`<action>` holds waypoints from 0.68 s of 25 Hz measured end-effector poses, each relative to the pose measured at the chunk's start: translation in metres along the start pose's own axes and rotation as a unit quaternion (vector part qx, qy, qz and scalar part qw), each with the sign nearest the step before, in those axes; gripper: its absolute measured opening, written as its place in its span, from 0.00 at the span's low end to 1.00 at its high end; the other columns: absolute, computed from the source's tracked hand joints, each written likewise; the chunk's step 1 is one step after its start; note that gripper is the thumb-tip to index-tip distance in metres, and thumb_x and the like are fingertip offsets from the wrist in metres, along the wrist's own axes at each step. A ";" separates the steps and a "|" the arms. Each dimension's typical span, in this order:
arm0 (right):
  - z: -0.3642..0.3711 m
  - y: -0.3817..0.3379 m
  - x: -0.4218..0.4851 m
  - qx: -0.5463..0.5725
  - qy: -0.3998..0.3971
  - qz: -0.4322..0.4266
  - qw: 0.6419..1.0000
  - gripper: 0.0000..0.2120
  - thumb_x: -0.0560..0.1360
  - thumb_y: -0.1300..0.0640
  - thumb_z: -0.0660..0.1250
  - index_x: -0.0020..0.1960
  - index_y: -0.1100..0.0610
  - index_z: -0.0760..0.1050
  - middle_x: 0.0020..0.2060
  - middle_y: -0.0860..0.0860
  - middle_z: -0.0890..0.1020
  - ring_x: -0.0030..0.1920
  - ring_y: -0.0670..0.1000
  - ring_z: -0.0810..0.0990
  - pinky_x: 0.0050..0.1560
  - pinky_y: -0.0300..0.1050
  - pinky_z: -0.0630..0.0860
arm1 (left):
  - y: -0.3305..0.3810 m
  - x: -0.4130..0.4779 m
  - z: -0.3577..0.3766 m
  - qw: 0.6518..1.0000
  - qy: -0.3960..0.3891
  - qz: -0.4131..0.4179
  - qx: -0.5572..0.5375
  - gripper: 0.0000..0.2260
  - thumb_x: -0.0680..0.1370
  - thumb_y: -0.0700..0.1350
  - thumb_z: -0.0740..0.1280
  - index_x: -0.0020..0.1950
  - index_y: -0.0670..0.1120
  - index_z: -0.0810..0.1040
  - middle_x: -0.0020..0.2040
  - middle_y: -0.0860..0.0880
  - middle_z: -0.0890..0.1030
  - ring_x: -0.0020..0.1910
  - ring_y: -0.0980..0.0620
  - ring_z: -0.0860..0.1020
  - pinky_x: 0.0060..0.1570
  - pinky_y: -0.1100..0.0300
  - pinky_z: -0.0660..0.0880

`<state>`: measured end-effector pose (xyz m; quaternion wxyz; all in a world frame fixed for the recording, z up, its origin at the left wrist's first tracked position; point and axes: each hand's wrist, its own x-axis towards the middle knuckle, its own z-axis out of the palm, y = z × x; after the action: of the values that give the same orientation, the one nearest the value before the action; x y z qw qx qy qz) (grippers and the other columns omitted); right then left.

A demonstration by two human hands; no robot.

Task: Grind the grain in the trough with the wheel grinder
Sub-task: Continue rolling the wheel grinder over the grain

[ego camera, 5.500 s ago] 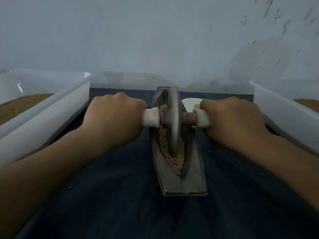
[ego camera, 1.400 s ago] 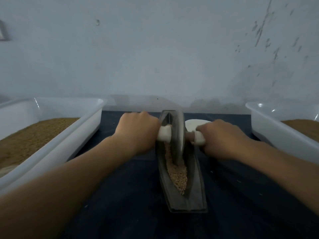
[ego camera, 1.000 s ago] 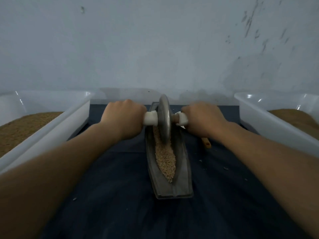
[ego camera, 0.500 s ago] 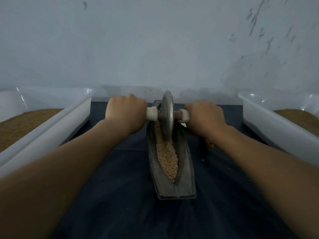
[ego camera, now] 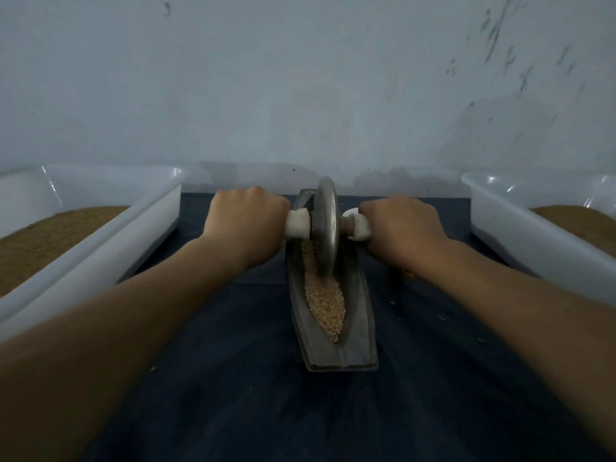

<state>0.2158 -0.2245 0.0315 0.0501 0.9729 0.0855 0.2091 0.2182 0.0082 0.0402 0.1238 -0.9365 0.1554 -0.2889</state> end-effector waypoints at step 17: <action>0.005 0.006 -0.037 -0.074 0.152 -0.073 0.983 0.16 0.57 0.49 0.69 0.36 0.44 0.63 0.25 0.42 0.56 0.23 0.49 0.57 0.28 0.35 0.48 | 0.001 -0.041 0.005 0.998 0.047 0.003 -0.035 0.21 0.59 0.46 0.75 0.36 0.51 0.62 0.26 0.54 0.57 0.23 0.53 0.51 0.28 0.65 0.47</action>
<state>0.1852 -0.2376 0.0126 0.1234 0.9146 0.1468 0.3561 0.1893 0.0231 0.0152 0.0842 -0.9253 0.1739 -0.3264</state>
